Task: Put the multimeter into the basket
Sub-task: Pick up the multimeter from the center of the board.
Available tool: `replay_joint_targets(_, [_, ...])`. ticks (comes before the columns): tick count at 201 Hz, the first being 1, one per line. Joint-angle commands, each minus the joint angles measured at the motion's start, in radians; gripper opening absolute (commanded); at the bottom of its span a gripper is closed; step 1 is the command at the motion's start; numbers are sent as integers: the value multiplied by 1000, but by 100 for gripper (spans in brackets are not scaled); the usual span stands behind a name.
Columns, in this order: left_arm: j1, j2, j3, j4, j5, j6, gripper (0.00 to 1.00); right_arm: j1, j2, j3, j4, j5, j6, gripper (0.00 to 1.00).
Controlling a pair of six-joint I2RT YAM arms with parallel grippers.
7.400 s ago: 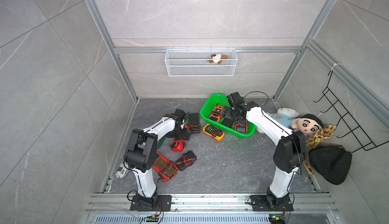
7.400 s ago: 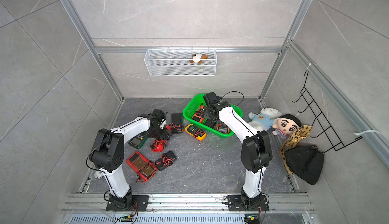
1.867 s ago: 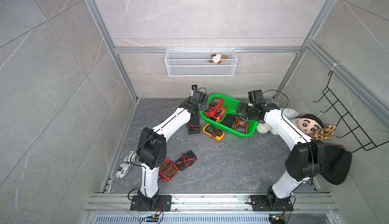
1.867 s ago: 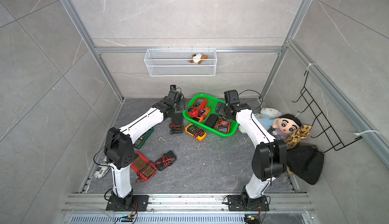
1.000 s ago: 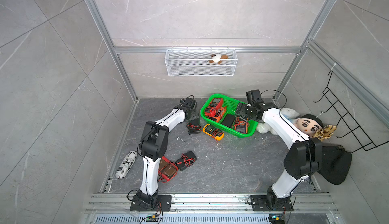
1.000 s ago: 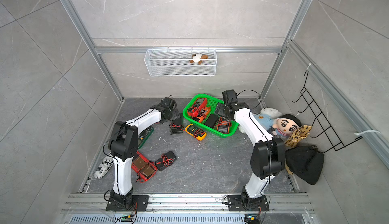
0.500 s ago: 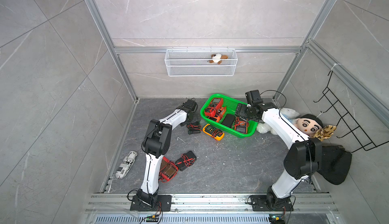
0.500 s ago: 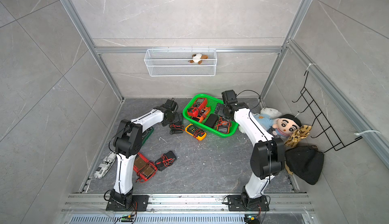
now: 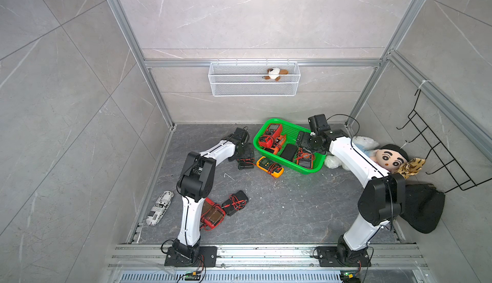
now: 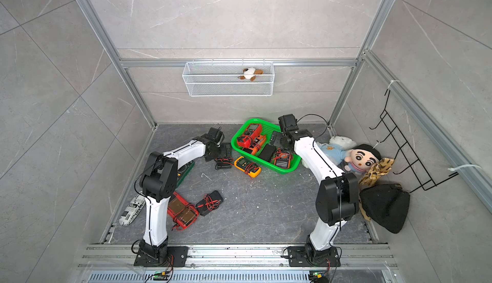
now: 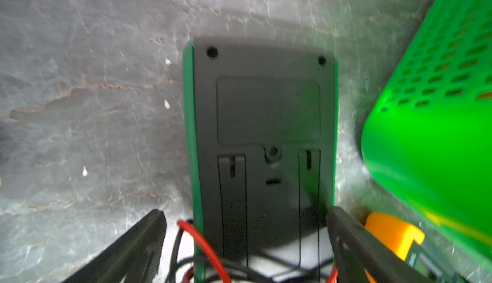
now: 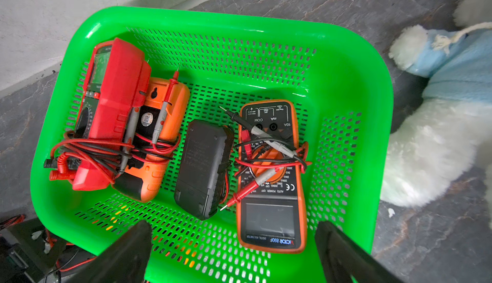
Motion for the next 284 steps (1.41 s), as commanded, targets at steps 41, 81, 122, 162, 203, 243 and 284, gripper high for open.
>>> replay_joint_targets(41, [-43,26,9,-127,-121,64,98,17,36,38,2,14,14,100])
replay_joint_targets(81, [-49,56,23,-177,-215,43,98,25,47,52,-2,8,8,100])
replay_joint_targets(122, [-43,67,11,-251,-302,42,98,31,52,51,-2,9,10,100])
replay_joint_targets(162, [-26,5,-60,-261,-328,56,98,39,59,55,1,11,12,100])
replay_joint_targets(203, [-24,-51,-24,-233,-237,127,98,45,70,62,7,11,13,100])
replay_joint_targets(243, [-26,-67,37,-213,-179,159,98,53,70,69,9,19,7,100])
replay_joint_targets(284, [-26,-49,43,-225,-182,169,98,56,73,63,5,29,12,100])
